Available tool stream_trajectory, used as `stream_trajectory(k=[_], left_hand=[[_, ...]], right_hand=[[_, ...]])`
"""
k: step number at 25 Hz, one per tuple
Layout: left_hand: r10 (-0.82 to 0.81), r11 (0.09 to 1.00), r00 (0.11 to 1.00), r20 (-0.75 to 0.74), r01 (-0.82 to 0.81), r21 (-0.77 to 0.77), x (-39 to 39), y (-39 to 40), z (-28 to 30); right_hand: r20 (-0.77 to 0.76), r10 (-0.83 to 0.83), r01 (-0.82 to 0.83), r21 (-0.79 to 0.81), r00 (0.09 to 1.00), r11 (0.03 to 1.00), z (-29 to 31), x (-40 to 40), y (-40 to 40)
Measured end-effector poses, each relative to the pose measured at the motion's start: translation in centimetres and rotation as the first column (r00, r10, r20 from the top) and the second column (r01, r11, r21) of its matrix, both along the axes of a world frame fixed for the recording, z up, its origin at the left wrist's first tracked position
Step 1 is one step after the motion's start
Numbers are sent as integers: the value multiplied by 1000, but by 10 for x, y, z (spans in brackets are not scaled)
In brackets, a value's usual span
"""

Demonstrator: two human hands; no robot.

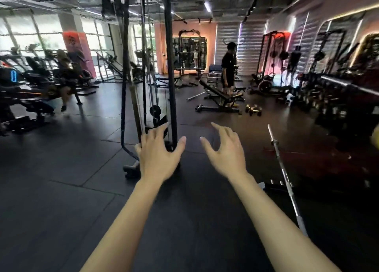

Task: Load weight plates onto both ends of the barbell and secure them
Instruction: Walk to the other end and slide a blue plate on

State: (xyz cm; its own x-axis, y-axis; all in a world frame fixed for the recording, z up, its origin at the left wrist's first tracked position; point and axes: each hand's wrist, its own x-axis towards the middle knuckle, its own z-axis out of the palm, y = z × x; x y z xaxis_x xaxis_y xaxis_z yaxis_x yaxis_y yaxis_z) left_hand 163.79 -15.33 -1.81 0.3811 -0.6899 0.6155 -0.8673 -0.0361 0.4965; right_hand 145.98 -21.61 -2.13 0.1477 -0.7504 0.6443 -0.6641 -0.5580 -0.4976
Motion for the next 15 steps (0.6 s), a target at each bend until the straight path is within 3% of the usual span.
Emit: stream_trajectory(k=[9, 15], left_hand=[[-164, 986, 985, 57, 164, -1, 12, -290, 1], [-155, 986, 987, 51, 152, 63, 65, -460, -21]], right_hand=[[16, -158, 159, -78, 987, 984, 3, 14, -262], [-153, -265, 243, -145, 952, 959, -2, 52, -423]])
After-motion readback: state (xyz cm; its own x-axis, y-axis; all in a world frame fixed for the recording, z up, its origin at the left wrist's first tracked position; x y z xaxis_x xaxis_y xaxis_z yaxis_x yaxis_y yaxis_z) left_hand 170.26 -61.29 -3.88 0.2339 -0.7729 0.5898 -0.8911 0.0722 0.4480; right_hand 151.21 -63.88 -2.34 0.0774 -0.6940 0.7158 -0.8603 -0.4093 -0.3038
